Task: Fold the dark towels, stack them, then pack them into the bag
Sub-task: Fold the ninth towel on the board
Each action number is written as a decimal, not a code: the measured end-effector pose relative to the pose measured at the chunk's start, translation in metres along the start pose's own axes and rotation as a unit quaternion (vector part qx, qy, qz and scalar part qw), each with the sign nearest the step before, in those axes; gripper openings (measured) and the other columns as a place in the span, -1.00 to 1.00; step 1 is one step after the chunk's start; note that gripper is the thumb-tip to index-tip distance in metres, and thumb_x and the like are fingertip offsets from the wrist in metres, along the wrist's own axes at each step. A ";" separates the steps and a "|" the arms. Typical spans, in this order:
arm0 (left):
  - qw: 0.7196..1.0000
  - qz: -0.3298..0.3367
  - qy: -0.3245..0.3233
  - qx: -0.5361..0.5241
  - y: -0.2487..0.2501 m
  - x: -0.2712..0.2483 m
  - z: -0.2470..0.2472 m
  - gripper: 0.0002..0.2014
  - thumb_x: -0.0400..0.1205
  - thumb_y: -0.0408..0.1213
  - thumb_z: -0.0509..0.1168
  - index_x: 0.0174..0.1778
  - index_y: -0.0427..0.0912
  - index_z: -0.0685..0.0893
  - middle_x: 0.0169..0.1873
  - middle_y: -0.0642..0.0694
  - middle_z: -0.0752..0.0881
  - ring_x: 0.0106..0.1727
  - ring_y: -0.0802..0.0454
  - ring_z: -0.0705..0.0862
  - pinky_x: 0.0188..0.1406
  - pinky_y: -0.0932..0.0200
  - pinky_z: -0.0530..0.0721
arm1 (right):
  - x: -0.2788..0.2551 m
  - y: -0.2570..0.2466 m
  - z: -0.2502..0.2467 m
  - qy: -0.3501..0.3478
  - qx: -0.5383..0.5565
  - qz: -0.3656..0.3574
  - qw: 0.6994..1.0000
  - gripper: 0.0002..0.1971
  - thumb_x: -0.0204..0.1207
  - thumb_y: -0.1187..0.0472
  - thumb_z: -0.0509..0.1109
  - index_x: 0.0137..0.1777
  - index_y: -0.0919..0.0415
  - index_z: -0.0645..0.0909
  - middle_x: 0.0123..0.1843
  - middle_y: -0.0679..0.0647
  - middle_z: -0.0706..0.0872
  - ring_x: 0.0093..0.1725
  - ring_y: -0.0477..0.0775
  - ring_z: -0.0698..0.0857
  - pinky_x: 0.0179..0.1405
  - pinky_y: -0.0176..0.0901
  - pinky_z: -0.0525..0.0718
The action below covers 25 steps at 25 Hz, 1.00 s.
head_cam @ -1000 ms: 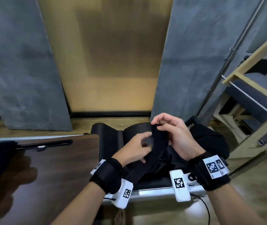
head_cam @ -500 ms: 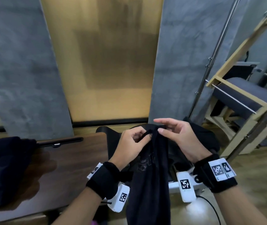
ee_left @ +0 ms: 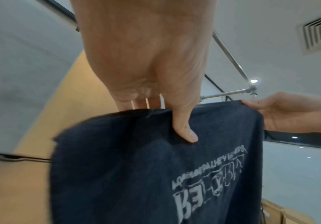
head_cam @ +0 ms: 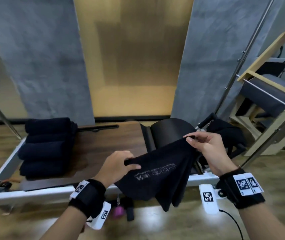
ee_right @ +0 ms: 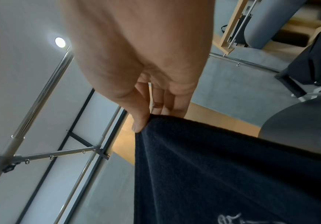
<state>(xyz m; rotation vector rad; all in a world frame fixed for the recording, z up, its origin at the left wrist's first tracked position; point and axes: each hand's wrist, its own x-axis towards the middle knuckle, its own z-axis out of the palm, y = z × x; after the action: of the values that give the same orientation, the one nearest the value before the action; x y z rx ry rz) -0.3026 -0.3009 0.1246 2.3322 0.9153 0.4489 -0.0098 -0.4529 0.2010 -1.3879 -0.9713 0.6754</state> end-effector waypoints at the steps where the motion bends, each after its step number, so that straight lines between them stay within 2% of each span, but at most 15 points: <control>1: 1.000 -0.014 0.011 0.013 -0.011 -0.015 -0.007 -0.75 0.61 0.12 0.56 -0.20 0.05 0.76 -0.21 0.17 0.70 -0.12 0.16 0.66 -0.09 -0.01 0.62 | -0.009 0.002 0.006 0.015 0.004 0.006 1.000 -0.85 0.58 0.44 0.53 -0.06 0.23 0.89 -0.15 0.36 0.79 -0.07 0.23 0.70 0.12 0.17 0.65; 3: 0.998 -0.045 0.039 0.030 -0.031 -0.042 -0.024 -0.79 0.61 0.04 0.59 -0.09 -0.03 0.84 -0.16 0.16 0.75 -0.05 0.07 0.70 -0.02 -0.01 0.66 | -0.021 0.003 0.015 0.047 0.009 0.016 0.999 -0.86 0.58 0.46 0.52 -0.04 0.27 0.88 -0.09 0.36 0.81 -0.04 0.27 0.73 0.15 0.26 0.65; 5: 0.995 -0.068 0.074 0.016 -0.048 -0.066 -0.045 -0.85 0.59 -0.05 0.62 -0.11 -0.05 0.89 -0.16 0.09 0.81 -0.04 0.01 0.76 0.02 -0.04 0.68 | -0.031 0.004 0.023 0.073 0.008 0.020 0.997 -0.88 0.59 0.46 0.52 -0.02 0.30 0.87 -0.07 0.39 0.81 -0.03 0.30 0.73 0.17 0.32 0.65; 7: 0.989 -0.069 0.122 -0.052 -0.060 -0.082 -0.063 -0.90 0.57 -0.15 0.65 -0.17 -0.06 0.91 -0.22 0.09 0.85 -0.07 0.04 0.80 0.00 -0.01 0.69 | -0.036 0.004 0.031 0.089 0.007 0.027 0.996 -0.91 0.58 0.43 0.54 0.01 0.34 0.86 -0.07 0.36 0.84 -0.06 0.28 0.77 0.18 0.33 0.71; 10: 0.967 -0.042 0.197 -0.156 -0.069 -0.106 -0.087 -0.89 0.50 -0.25 0.69 -0.24 0.02 0.90 -0.33 0.22 0.84 -0.21 0.30 0.75 -0.12 0.32 0.60 | -0.041 0.004 0.047 0.107 0.000 0.031 0.994 -0.92 0.54 0.38 0.61 0.00 0.35 0.85 -0.10 0.27 0.88 -0.11 0.17 0.83 0.15 0.23 0.78; 12: 0.955 -0.019 0.230 -0.185 -0.073 -0.117 -0.103 -0.85 0.47 -0.29 0.71 -0.25 0.05 0.90 -0.37 0.23 0.82 -0.29 0.32 0.71 -0.19 0.43 0.56 | -0.043 0.005 0.057 0.119 -0.005 0.028 0.992 -0.91 0.51 0.35 0.64 -0.02 0.36 0.85 -0.12 0.24 0.89 -0.12 0.15 0.84 0.06 0.14 0.83; 16: 0.941 -0.002 0.275 -0.197 -0.081 -0.129 -0.130 -0.86 0.42 -0.20 0.74 -0.25 0.10 0.92 -0.31 0.07 0.86 -0.26 0.16 0.71 -0.20 0.34 0.63 | -0.041 0.007 0.071 0.129 -0.008 0.014 0.992 -0.89 0.49 0.33 0.67 -0.08 0.37 0.82 -0.23 0.13 0.88 -0.18 0.15 0.83 -0.19 -0.06 0.87; 19: 0.924 -0.022 0.331 -0.191 -0.088 -0.129 -0.140 -0.79 0.35 -0.14 0.78 -0.30 0.09 0.85 -0.38 0.15 0.78 -0.35 0.24 0.62 -0.30 0.43 0.58 | -0.032 0.007 0.082 0.138 -0.015 0.001 0.990 -0.86 0.46 0.28 0.70 -0.10 0.33 0.83 -0.20 0.18 0.85 -0.19 0.12 0.81 -0.10 0.00 0.82; 21: 0.911 -0.044 0.373 -0.170 -0.092 -0.123 -0.142 -0.73 0.32 -0.11 0.80 -0.34 0.04 0.79 -0.36 0.12 0.71 -0.35 0.23 0.59 -0.31 0.43 0.55 | -0.023 0.007 0.092 0.145 -0.047 -0.023 0.988 -0.87 0.45 0.21 0.72 -0.13 0.24 0.86 -0.26 0.09 0.80 -0.26 -0.03 0.72 -0.14 -0.11 0.73; 23: 0.898 -0.082 0.401 -0.161 -0.095 -0.112 -0.145 -0.68 0.32 -0.09 0.80 -0.36 -0.01 0.74 -0.36 0.01 0.68 -0.36 0.22 0.55 -0.28 0.27 0.58 | -0.013 0.007 0.103 0.156 -0.037 -0.032 0.987 -0.85 0.45 0.17 0.72 -0.13 0.22 0.86 -0.42 -0.05 0.71 -0.45 -0.15 0.59 -0.35 -0.27 0.58; 25: 0.879 -0.130 0.421 -0.183 -0.097 -0.094 -0.145 -0.65 0.33 -0.07 0.80 -0.37 -0.04 0.72 -0.51 -0.01 0.67 -0.43 0.18 0.57 -0.27 0.14 0.62 | 0.000 0.012 0.116 0.146 -0.005 -0.016 0.989 -0.82 0.53 0.14 0.66 -0.05 0.25 0.82 -0.56 0.02 0.62 -0.62 -0.08 0.47 -0.61 -0.27 0.44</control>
<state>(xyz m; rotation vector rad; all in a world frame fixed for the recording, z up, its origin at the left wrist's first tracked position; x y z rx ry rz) -0.4902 -0.2520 0.1670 1.5962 1.3542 1.4415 -0.1087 -0.3948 0.1804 -1.4311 -0.7625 0.4274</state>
